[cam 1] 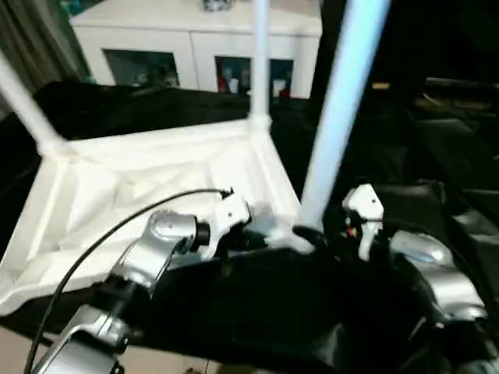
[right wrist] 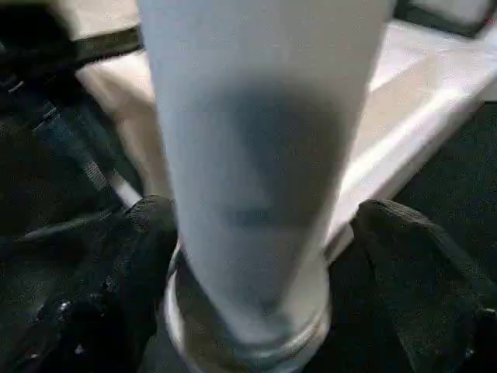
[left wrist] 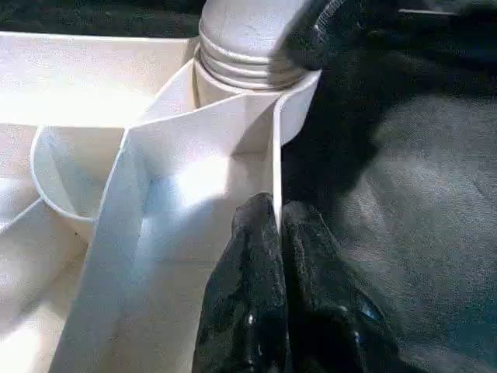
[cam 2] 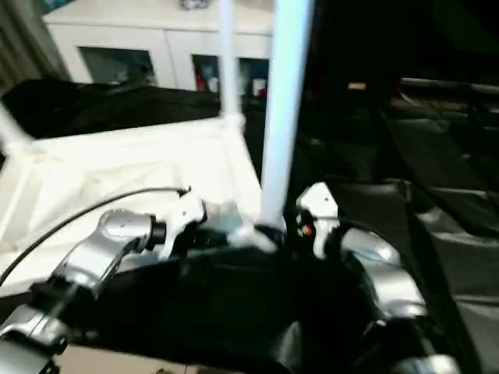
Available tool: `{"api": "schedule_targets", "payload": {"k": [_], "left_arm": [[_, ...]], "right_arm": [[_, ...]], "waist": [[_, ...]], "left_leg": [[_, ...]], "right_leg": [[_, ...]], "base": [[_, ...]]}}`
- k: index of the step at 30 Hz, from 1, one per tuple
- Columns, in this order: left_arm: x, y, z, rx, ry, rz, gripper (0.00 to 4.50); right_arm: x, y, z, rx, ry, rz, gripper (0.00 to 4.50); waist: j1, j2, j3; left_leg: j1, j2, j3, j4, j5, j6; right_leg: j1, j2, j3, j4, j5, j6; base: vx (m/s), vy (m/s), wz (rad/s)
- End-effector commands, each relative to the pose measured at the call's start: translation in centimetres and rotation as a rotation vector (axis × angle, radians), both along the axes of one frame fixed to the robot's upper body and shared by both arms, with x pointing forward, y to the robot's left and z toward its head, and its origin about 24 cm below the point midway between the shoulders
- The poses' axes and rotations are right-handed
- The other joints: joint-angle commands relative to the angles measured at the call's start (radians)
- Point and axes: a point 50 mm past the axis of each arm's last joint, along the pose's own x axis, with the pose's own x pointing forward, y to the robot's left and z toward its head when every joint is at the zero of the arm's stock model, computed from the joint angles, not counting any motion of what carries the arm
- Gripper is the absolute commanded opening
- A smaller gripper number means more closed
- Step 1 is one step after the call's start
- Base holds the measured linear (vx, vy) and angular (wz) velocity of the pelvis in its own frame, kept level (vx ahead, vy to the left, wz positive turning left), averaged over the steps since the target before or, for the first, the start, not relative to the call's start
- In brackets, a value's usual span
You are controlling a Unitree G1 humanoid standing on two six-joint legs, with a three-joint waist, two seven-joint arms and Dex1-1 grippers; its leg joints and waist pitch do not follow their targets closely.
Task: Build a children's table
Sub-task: Rotate leg to tighten
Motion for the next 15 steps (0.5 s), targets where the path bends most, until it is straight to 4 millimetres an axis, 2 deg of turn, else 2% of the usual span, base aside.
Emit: {"api": "schedule_targets", "payload": {"k": [1, 9, 14, 15], "left_arm": [[-0.27, -1.11, 1.7, -0.097, -0.031, -0.079, 0.0], [-0.32, -0.94, 1.79, -0.082, -0.032, -0.088, 0.0], [-0.38, -0.82, 1.8, -0.075, -0.029, -0.09, 0.0], [-0.39, -0.81, 1.8, -0.074, -0.028, -0.09, 0.0]], "right_arm": [[-0.67, 0.42, 0.23, 0.001, 0.02, 0.079, 3.93], [-0.81, 0.5, -0.26, -0.043, 0.025, 0.108, 3.93], [-0.73, 0.55, -0.06, -0.031, 0.028, 0.105, 3.93], [-0.75, 0.55, -0.06, -0.031, 0.03, 0.107, 3.76]], "waist": [[-0.002, -0.017, -0.057], [0.001, -0.019, -0.059], [0.002, -0.017, -0.06], [0.001, -0.018, -0.061]], "left_leg": [[0.009, 0.034, -0.007, -0.069, -0.194, 0.073], [0.007, 0.032, -0.007, -0.066, -0.176, 0.073], [0.006, 0.031, -0.007, -0.064, -0.16, 0.079], [0.006, 0.031, -0.007, -0.063, -0.158, 0.08]], "right_leg": [[0.048, -0.042, 0.033, -0.075, -0.17, -0.237], [0.049, -0.041, 0.032, -0.072, -0.153, -0.237], [0.051, -0.041, 0.032, -0.069, -0.127, -0.243], [0.051, -0.041, 0.031, -0.069, -0.124, -0.243]], "base": [[0.0, 0.0, 0.0], [0.0, 0.0, 0.0], [0.0, 0.0, 0.0], [0.0, 0.0, 0.0]]}}
